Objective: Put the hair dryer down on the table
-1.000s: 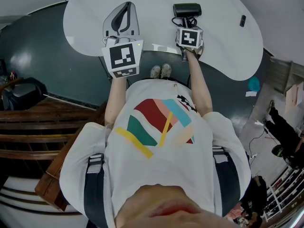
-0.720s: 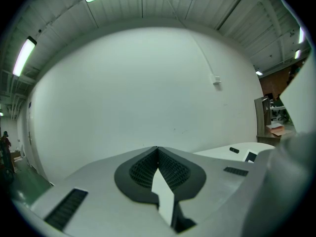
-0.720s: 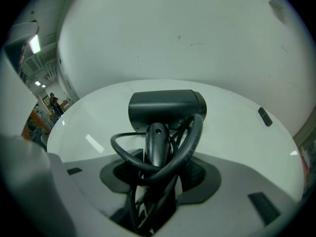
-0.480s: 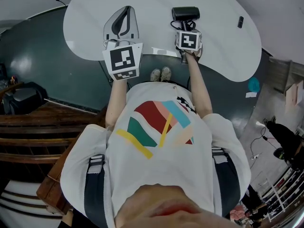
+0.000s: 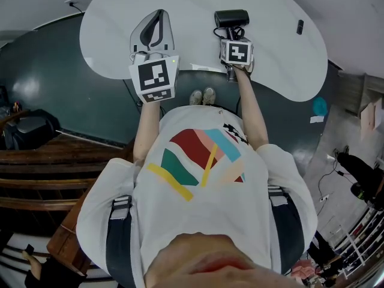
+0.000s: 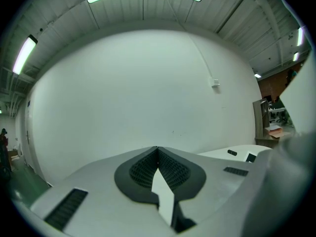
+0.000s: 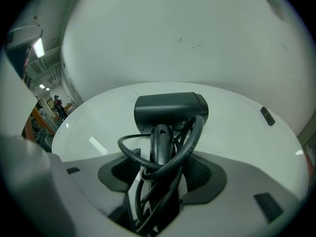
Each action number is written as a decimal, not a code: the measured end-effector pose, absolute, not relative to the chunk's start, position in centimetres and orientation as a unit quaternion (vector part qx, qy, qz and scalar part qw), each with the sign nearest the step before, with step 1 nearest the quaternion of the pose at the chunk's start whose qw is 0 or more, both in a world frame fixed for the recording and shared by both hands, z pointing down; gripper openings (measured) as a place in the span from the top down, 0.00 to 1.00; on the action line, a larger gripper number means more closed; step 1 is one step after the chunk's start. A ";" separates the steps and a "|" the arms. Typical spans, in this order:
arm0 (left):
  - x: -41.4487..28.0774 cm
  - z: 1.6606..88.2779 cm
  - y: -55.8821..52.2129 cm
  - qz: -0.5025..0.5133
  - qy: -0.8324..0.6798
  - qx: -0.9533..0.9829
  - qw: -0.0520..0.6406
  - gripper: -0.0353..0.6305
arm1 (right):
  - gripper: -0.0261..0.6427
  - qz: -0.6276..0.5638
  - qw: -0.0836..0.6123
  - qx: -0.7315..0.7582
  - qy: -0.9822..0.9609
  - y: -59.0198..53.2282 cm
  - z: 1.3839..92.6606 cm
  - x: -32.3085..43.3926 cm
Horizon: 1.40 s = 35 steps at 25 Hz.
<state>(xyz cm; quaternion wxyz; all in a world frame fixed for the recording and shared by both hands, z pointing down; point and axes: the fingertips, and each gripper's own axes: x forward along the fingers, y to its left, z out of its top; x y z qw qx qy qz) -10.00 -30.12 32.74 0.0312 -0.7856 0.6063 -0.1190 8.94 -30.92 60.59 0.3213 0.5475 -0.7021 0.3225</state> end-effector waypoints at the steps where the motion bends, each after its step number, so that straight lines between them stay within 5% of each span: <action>1: -9.9 32.7 -30.0 -0.119 0.606 -0.786 0.032 0.92 | 0.58 0.319 0.321 0.550 -0.702 -30.8 60.4 9.0; 13: -9.3 32.1 -28.1 -0.111 0.601 -0.791 0.036 0.92 | 0.58 0.288 0.307 0.566 -0.709 -28.8 57.1 10.0; 28: -8.3 30.9 -26.7 -0.099 0.596 -0.796 0.045 0.92 | 0.59 0.225 0.198 0.600 -0.742 -29.6 47.6 10.6; 35: -8.7 29.6 -26.0 -0.085 0.599 -0.795 0.047 0.92 | 0.82 0.102 0.110 0.646 -0.748 -29.2 37.3 10.8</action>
